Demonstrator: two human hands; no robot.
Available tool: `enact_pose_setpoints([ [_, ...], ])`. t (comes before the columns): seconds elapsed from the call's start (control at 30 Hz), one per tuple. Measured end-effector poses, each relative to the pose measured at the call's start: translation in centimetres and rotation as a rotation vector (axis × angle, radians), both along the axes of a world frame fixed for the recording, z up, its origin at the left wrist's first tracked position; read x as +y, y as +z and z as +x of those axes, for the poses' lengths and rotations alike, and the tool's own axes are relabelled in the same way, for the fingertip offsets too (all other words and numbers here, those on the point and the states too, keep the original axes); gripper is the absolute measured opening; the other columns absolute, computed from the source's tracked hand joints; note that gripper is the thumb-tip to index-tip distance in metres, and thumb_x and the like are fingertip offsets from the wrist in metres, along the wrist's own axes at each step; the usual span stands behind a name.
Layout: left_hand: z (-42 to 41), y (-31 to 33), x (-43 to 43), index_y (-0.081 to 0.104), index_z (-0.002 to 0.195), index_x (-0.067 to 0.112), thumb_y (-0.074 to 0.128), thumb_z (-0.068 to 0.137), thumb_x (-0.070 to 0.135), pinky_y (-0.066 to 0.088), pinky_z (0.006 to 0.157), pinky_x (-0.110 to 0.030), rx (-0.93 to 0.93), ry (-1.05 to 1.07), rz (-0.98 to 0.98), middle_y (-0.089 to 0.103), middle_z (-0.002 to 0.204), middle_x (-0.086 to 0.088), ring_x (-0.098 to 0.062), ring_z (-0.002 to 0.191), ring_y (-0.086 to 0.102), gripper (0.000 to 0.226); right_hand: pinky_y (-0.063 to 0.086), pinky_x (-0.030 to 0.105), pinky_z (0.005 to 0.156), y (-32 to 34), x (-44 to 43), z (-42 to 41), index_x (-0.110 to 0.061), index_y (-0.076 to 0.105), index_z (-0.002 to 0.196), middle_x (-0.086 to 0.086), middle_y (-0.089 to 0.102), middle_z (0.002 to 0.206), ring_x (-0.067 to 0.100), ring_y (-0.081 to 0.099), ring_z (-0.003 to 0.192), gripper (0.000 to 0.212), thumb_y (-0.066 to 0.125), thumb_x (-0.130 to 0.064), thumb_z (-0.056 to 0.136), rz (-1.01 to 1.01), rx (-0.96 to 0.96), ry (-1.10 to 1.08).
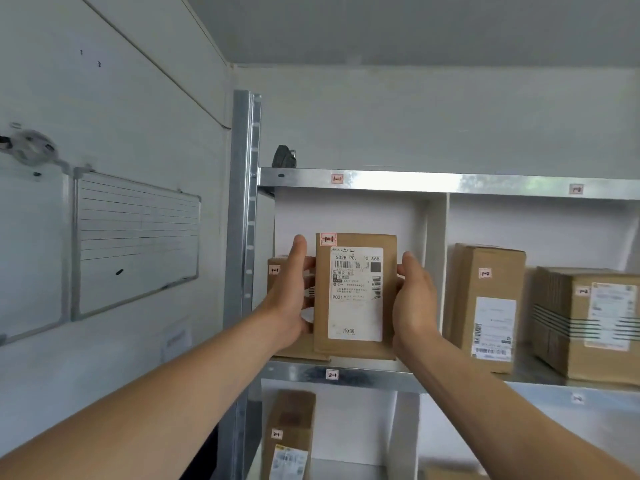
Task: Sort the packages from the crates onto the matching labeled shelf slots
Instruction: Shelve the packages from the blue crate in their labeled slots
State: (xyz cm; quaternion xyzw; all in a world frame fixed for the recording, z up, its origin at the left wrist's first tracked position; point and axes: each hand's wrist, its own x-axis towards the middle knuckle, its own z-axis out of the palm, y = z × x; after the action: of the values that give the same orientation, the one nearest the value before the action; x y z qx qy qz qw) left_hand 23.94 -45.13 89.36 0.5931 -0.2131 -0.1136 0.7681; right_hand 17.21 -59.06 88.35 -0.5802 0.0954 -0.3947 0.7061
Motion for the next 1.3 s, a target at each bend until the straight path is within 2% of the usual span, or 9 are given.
enact_pose_setpoints([
  [0.1,0.0,-0.7,-2.6,0.073,0.102,0.030,0.022,0.096,0.073,0.049,0.083,-0.043,-0.002,-0.020,0.010,0.078,0.085,0.002,-0.023,0.097,0.067,0.066,0.047,0.039,0.081,-0.9,-2.7,-0.1,-0.025,0.063,0.110,0.002,0.073,0.107,0.020,0.067,0.102,0.036,0.043,-0.054,0.102,0.008,0.004,-0.043],
  [0.23,0.4,-1.7,-5.3,0.071,0.107,0.033,0.024,0.094,0.077,0.050,0.082,-0.045,0.029,-0.071,0.003,0.077,0.107,-0.004,-0.028,0.104,0.068,0.065,0.047,0.042,0.095,-1.9,-5.3,0.2,-0.027,0.062,0.111,-0.003,0.069,0.112,0.017,0.064,0.106,0.033,0.046,-0.054,0.100,0.015,0.012,-0.084],
  [0.33,1.1,-2.4,-6.8,0.067,0.118,0.033,0.026,0.091,0.080,0.047,0.078,-0.044,0.041,-0.073,0.015,0.073,0.116,-0.004,-0.027,0.106,0.065,0.068,0.044,0.040,0.092,-2.7,-6.8,0.9,-0.027,0.060,0.101,-0.005,0.067,0.106,0.014,0.062,0.102,0.027,0.045,-0.050,0.104,0.029,0.016,-0.099],
  [0.5,2.7,-3.3,-8.4,0.067,0.124,0.031,0.027,0.088,0.082,0.045,0.071,-0.038,0.022,-0.067,0.020,0.071,0.118,-0.007,-0.022,0.096,0.062,0.074,0.048,0.042,0.092,-3.8,-8.1,2.4,-0.023,0.062,0.105,0.003,0.071,0.108,0.020,0.066,0.104,0.031,0.046,-0.050,0.103,0.056,0.046,-0.088],
  [0.7,4.0,-4.5,-9.5,0.067,0.124,0.031,0.037,0.064,0.090,0.042,0.108,-0.057,0.001,-0.029,0.008,0.071,0.125,-0.002,-0.026,0.120,0.063,0.090,0.047,0.041,0.093,-5.2,-8.9,4.7,-0.029,0.059,0.103,-0.005,0.070,0.103,0.016,0.065,0.100,0.029,0.044,-0.053,0.104,0.071,0.071,-0.051],
  [0.87,5.3,-5.4,-10.7,0.070,0.118,0.030,0.030,0.084,0.083,0.048,0.102,-0.048,0.035,-0.030,0.001,0.074,0.117,0.000,-0.021,0.111,0.068,0.074,0.053,0.048,0.098,-6.1,-9.2,6.4,-0.027,0.061,0.110,0.002,0.075,0.102,0.025,0.070,0.102,0.057,0.049,-0.071,0.077,0.090,0.089,-0.028],
  [1.07,7.0,-6.4,-12.4,0.071,0.116,0.033,0.025,0.093,0.078,0.048,0.082,-0.037,0.048,-0.036,0.033,0.075,0.114,0.000,-0.020,0.107,0.067,0.069,0.048,0.044,0.091,-7.0,-10.7,8.1,-0.032,0.057,0.105,0.001,0.071,0.108,0.020,0.066,0.103,0.033,0.045,-0.062,0.098,0.102,0.107,-0.048],
  [1.2,8.1,-6.8,-13.2,0.074,0.109,0.032,0.025,0.094,0.076,0.049,0.094,-0.041,0.060,-0.021,0.002,0.076,0.112,0.001,-0.020,0.109,0.068,0.068,0.050,0.042,0.092,-7.4,-11.5,9.3,-0.030,0.059,0.105,0.001,0.071,0.106,0.020,0.067,0.102,0.032,0.045,-0.058,0.102,0.111,0.088,-0.046],
  [1.3,8.7,-6.7,-13.6,0.075,0.100,0.029,0.025,0.097,0.071,0.052,0.080,-0.035,0.064,-0.029,-0.028,0.078,0.103,-0.001,-0.014,0.092,0.073,0.066,0.050,0.042,0.093,-7.6,-11.7,10.1,-0.030,0.059,0.106,0.000,0.071,0.107,0.019,0.066,0.103,0.032,0.046,-0.058,0.102,0.117,0.082,-0.038],
])
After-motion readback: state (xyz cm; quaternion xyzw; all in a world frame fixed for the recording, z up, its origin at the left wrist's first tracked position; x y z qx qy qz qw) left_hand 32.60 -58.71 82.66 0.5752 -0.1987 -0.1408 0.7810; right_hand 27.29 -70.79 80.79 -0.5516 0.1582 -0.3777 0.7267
